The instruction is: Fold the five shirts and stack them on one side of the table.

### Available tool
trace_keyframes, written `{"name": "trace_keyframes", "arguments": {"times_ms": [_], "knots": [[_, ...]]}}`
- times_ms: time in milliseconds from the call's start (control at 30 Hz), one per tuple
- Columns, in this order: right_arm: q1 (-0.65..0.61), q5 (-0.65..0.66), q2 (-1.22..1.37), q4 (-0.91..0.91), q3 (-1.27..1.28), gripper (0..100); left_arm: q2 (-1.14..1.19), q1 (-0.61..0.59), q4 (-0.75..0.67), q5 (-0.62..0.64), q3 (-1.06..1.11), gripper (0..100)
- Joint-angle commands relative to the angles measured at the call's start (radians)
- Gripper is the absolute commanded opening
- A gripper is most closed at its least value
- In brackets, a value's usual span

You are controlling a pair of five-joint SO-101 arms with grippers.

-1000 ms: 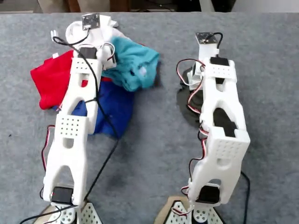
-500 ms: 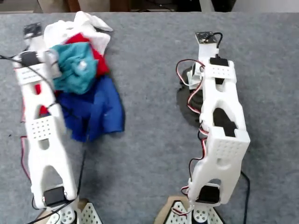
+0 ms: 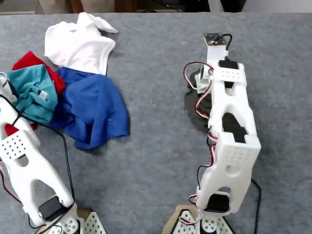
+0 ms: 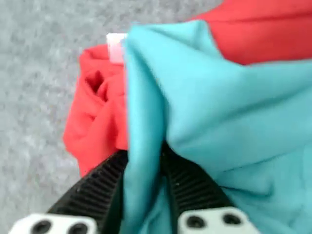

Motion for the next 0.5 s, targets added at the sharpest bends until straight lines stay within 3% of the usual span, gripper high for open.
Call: {"name": "trace_keyframes", "arguments": {"times_ms": [0,67,200,467], "knots": [[-0.03,0.003,0.005,-0.023,-0.008,0.4,-0.163,0.028,0.031,0.204,-0.011,29],[-0.03,0.003,0.005,-0.023,-0.008,0.4,-0.271,0.064,0.031,0.281,-0.009,34],[-0.03,0.003,0.005,-0.023,-0.008,0.4,-0.414,0.204,0.029,0.262,0.006,34],[-0.03,0.003,0.005,-0.023,-0.007,0.4,-0.45,0.485,0.029,0.261,0.279,34]]}}
